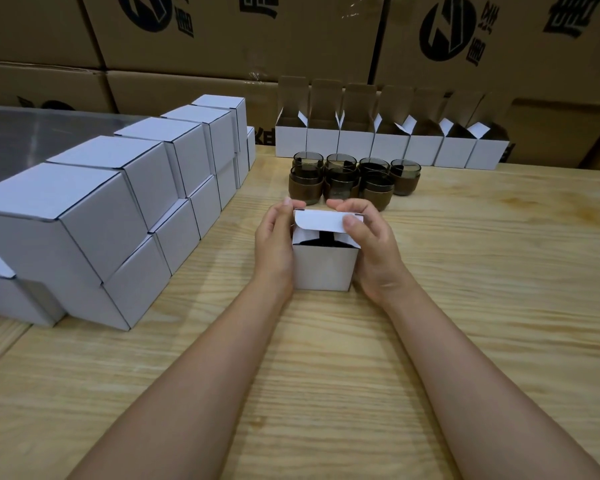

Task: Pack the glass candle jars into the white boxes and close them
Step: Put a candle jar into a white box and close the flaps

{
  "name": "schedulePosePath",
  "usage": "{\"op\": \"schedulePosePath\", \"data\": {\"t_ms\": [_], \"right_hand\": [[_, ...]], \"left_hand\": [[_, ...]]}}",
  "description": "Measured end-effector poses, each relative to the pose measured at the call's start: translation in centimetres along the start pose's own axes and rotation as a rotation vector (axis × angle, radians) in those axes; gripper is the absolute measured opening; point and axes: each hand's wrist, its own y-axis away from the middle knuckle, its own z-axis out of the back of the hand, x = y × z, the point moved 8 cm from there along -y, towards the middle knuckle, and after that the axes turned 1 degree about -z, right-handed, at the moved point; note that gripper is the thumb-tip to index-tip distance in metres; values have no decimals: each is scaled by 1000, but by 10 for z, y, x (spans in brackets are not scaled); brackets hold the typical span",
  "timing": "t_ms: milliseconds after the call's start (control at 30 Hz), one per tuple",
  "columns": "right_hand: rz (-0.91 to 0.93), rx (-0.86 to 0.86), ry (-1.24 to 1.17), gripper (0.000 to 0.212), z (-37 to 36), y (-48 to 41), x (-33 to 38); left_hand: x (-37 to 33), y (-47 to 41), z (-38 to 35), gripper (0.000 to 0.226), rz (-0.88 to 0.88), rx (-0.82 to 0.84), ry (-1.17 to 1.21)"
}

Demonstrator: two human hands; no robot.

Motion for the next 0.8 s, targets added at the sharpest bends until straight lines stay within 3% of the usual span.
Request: {"op": "schedulePosePath", "data": {"t_ms": [167,233,400,600,800], "right_hand": [[104,28,158,24,5,3,6],[126,48,197,16,4,3,7],[171,82,246,18,0,4,12],[155,104,227,21,0,5,10],[172,75,175,18,2,4,9]], "left_hand": [[2,1,-7,36,58,105,87],[0,1,-8,33,23,131,102],[-5,0,-9,24,-67,161,115],[-10,6,-12,36,-160,220,30],[-17,10,-15,21,-270,251,-103]]}}
